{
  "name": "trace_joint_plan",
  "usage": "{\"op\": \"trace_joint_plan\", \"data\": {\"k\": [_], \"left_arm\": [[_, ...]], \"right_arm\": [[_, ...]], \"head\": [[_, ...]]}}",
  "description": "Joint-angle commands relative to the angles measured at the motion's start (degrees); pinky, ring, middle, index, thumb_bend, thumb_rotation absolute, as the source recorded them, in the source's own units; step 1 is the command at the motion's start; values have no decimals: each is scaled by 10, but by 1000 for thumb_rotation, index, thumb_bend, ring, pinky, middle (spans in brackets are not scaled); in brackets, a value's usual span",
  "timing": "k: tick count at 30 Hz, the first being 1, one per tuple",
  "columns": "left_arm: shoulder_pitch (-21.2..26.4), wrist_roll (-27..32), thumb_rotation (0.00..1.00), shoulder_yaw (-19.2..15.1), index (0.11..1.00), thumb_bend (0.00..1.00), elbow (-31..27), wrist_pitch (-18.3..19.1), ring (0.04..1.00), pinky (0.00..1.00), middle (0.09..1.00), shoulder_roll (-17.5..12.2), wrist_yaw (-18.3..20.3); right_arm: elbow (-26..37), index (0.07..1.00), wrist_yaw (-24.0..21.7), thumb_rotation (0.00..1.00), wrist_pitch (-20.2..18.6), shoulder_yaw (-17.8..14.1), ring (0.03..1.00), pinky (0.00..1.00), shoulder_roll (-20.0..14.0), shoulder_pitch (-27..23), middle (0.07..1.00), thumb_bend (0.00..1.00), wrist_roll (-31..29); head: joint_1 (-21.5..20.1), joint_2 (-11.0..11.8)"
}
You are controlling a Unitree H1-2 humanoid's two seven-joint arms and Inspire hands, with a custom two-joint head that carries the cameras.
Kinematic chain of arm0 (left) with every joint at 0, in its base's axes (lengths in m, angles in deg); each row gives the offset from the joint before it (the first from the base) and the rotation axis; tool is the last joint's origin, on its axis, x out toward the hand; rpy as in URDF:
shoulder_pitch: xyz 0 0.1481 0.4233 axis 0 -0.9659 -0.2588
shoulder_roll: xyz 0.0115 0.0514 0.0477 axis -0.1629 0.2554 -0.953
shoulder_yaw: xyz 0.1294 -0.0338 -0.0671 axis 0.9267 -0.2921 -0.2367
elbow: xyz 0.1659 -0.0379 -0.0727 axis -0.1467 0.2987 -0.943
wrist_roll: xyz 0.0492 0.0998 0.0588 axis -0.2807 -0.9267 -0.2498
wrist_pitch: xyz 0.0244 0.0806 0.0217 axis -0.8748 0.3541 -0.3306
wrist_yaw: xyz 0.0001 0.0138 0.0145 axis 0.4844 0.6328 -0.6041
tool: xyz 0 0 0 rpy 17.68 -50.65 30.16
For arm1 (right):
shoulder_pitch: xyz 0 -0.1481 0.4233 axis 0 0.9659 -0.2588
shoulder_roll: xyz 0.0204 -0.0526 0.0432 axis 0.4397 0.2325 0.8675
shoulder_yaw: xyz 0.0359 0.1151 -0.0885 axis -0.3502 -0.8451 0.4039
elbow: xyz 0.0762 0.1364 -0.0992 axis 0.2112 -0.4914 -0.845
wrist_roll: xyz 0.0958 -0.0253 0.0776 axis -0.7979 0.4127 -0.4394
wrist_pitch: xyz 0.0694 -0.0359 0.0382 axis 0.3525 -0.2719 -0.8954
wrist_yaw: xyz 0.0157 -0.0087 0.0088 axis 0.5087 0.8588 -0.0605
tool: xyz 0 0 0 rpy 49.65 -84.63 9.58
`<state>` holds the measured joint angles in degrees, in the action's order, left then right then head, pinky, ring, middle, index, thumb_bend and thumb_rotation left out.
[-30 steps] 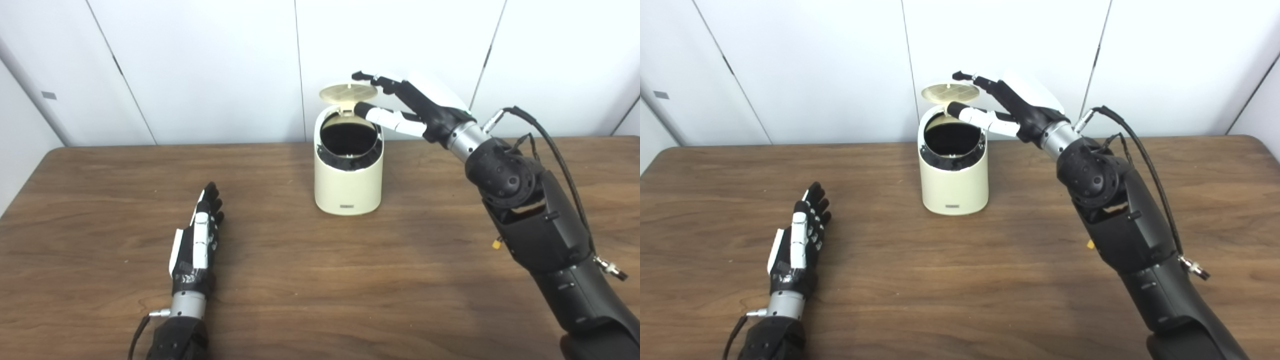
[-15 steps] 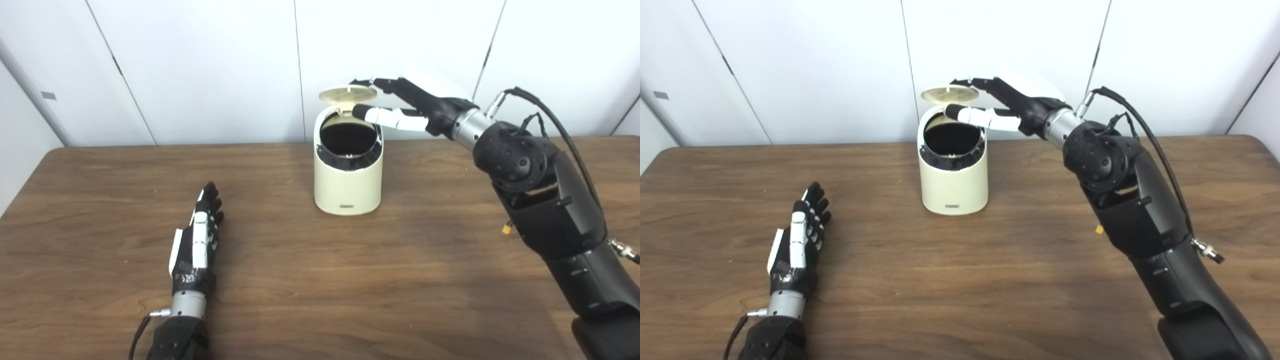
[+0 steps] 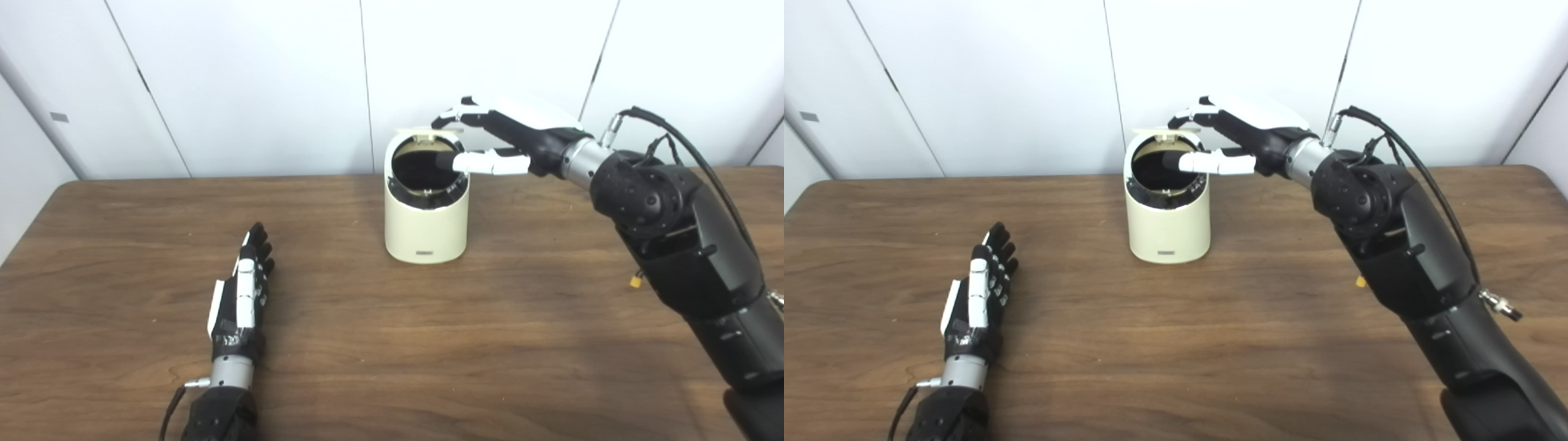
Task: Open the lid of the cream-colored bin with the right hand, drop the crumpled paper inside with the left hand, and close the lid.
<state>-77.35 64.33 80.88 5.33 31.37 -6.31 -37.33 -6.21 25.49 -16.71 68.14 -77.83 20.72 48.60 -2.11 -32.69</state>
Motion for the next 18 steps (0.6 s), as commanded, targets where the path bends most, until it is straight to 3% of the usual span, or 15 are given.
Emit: {"op": "trace_joint_plan", "data": {"k": [1, 10, 18], "left_arm": [[-10, 4, 1000, 10, 1000, 513, 22, -5, 1000, 1000, 1000, 18, 0], [-8, 6, 1000, 9, 1000, 517, 16, 0, 1000, 1000, 997, 24, -5], [-9, 2, 1000, 12, 1000, 503, 16, -4, 1000, 1000, 1000, 26, -2]], "right_arm": [[21, 843, -6, 998, 5, -1, 1000, 939, -11, -19, 912, 543, 5], [27, 855, -9, 1000, 41, 28, 1000, 989, -26, -5, 898, 574, 51], [34, 859, -5, 1000, 81, 33, 1000, 1000, -28, 15, 901, 591, 85]], "head": [[2, -4], [14, -18], [17, -21]]}}
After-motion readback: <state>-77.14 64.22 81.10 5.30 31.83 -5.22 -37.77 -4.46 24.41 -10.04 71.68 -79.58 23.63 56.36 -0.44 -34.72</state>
